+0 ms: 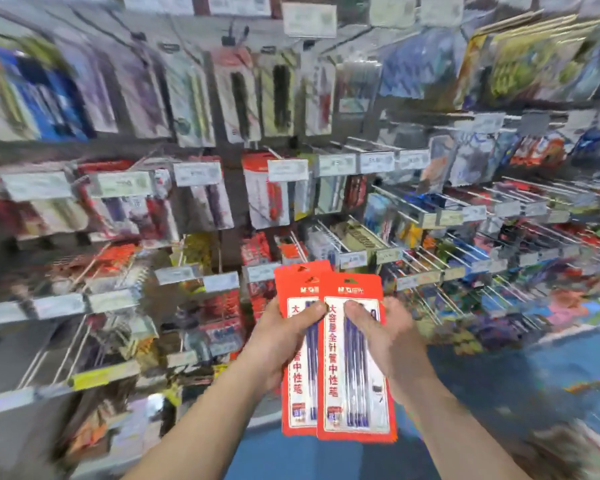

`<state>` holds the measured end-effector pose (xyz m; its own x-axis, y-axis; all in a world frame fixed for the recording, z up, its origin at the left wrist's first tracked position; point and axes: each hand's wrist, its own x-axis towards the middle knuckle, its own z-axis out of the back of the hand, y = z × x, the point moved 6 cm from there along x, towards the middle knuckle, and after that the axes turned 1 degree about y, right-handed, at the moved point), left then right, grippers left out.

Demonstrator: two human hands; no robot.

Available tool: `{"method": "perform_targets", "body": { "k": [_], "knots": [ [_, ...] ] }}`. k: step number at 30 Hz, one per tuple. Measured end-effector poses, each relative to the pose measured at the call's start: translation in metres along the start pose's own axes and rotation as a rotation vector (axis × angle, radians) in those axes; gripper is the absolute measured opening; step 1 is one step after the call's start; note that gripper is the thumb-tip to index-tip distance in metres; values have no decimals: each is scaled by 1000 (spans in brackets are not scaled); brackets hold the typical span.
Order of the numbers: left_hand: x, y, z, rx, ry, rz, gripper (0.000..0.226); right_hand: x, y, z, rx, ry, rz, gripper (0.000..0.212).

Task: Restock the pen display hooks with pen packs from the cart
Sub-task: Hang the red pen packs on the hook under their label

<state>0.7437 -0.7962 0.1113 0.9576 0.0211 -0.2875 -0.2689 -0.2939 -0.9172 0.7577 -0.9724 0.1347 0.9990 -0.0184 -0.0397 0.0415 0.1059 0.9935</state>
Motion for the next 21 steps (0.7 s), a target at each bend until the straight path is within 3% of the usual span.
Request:
{"method": "perform_targets", "body": {
  "k": [3,9,15,21],
  "knots": [
    [-11,-17,51,9,-48,14,45,2,8,-54,38,73,-35,20],
    [-26,-49,161,2,-134,24,53,4,21,-174,58,218,-42,12],
    [-39,-74,262,13,-214,2,53,1,27,-279,165,333,-204,17],
    [-54,-97,324,7,-267,-24,41,4,44,-353,194,427,-239,12]
  ]
}}
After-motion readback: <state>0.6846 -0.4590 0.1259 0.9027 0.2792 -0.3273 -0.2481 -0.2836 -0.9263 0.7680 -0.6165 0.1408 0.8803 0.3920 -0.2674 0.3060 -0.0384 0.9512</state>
